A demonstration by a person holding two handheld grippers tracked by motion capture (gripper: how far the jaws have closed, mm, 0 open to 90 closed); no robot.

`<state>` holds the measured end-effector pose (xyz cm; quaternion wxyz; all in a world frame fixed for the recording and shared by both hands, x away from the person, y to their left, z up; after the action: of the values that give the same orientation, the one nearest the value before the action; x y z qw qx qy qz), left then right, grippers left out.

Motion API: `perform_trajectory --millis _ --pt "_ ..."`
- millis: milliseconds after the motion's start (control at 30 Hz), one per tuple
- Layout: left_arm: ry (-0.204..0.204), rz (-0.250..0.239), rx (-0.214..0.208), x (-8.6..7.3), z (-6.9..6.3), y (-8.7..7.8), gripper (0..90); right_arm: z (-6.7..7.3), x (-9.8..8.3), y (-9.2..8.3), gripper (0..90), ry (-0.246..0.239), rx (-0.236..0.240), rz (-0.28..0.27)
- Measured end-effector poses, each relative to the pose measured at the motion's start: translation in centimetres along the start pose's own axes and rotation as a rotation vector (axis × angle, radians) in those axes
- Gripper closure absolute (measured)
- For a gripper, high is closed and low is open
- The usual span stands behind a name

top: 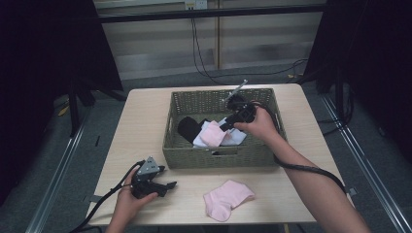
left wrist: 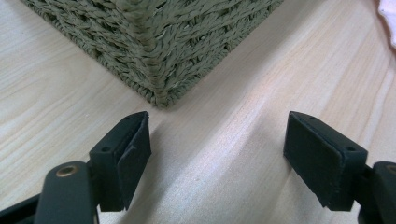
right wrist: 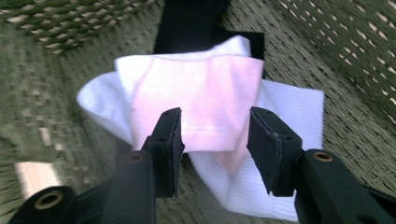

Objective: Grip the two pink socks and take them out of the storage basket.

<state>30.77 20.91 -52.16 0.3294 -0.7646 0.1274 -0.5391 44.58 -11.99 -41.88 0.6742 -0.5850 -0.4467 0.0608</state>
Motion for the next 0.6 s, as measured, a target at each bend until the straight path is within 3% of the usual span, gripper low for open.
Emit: perform_trajectory --millis 167,333,500,600 --pt "0.000 0.002 0.004 0.0 0.0 0.0 22.7 -0.5 -0.2 1.3 54.0 0.025 -0.005 0.032" --pt "0.000 0.002 0.000 0.0 0.0 0.0 22.7 -0.4 -0.2 2.2 57.6 0.014 0.007 0.065" --pt "-0.001 0.001 0.001 0.0 0.0 0.0 22.7 -0.3 -0.3 3.1 68.0 0.010 0.014 0.108" --pt "-0.002 0.001 0.003 0.0 0.0 0.0 22.6 -0.3 -0.5 3.3 80.4 0.010 0.011 0.122"
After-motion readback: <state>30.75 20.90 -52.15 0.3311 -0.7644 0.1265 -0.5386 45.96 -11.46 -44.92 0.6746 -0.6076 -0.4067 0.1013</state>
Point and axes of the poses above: each handheld gripper's, and its own axes: y roughly forward along the jaws, x roughly out of its top, z roughly to its left, the point moved 2 cm from there along y, roughly forward along the jaws, and after that the axes turned 15 degrees about -x, right-handed, at the moved point
